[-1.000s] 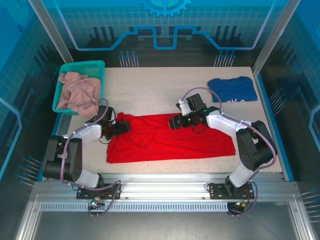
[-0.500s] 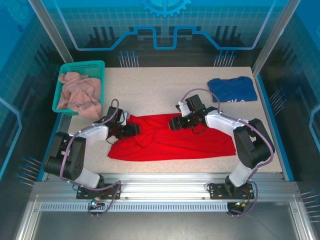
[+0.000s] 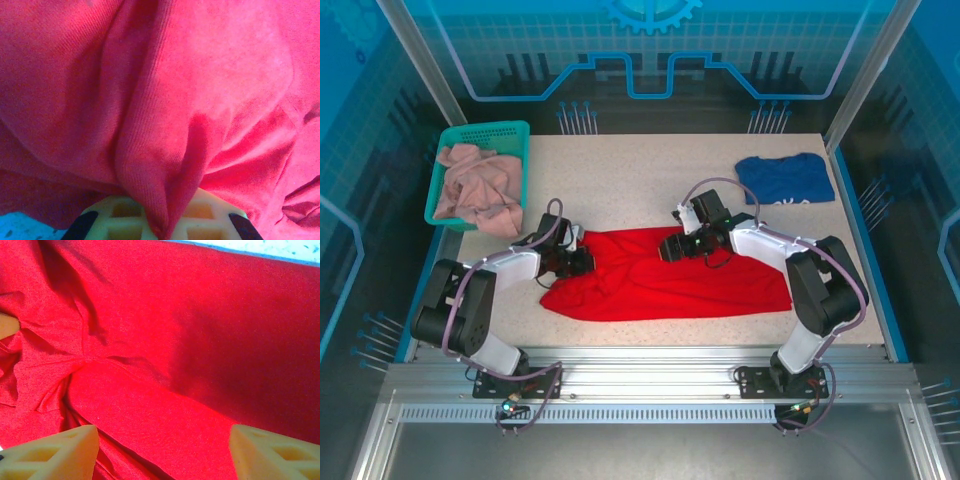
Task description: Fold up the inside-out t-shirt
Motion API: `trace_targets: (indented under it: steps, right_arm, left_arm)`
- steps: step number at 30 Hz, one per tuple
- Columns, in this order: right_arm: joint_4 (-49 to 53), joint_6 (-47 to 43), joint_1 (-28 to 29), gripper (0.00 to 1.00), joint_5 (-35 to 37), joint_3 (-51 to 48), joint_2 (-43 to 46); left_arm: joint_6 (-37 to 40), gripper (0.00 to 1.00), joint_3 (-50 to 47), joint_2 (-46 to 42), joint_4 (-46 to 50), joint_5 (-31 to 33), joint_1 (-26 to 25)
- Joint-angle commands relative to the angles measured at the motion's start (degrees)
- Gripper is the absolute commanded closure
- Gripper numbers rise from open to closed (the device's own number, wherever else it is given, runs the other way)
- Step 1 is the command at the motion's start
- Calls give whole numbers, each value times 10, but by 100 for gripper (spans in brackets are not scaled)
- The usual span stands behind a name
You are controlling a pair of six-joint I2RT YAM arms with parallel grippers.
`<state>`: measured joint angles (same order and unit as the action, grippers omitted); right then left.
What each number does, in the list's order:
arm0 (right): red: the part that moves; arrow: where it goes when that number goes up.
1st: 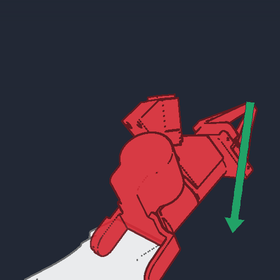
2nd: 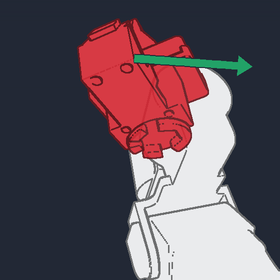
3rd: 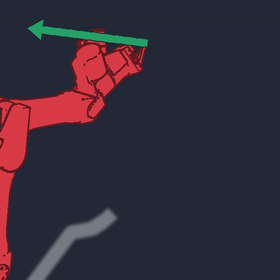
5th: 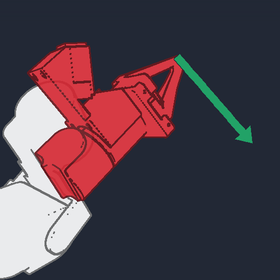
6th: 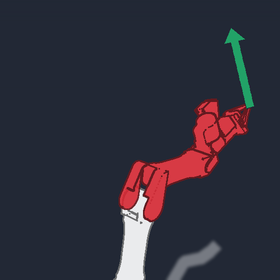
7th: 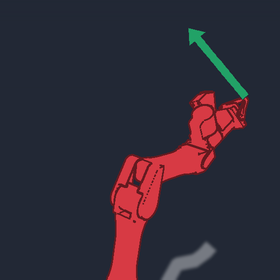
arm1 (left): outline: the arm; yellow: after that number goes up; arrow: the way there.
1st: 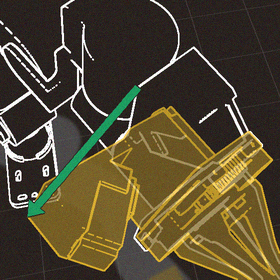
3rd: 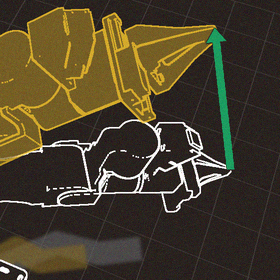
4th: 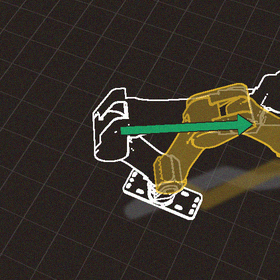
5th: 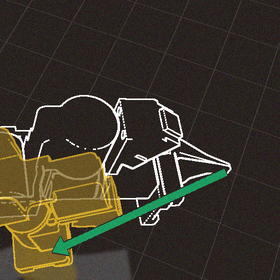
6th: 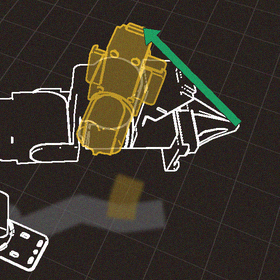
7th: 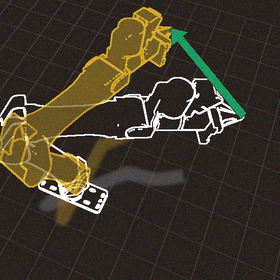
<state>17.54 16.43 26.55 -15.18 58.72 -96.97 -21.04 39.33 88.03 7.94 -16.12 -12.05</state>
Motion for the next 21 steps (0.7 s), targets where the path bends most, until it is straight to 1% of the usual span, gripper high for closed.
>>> trace_targets:
  steps: [1,3,8,14,18,21]
  right_arm:
    - [46,-14,-18,30,27,14,39]
    - [63,-16,-31,29,38,14,52]
    - [93,-9,-58,29,56,12,73]
    - [105,4,-85,30,80,18,82]
    - [112,8,-99,30,113,28,67]
    - [118,4,-100,30,113,43,46]
  left_arm:
    - [-12,100,27,-12,51,35,15]
    - [-16,100,41,-28,100,66,34]
    - [-11,100,96,-57,215,118,76]
    - [16,100,180,-64,352,185,80]
    - [54,100,238,-67,440,256,85]
    - [77,100,270,-66,484,288,94]
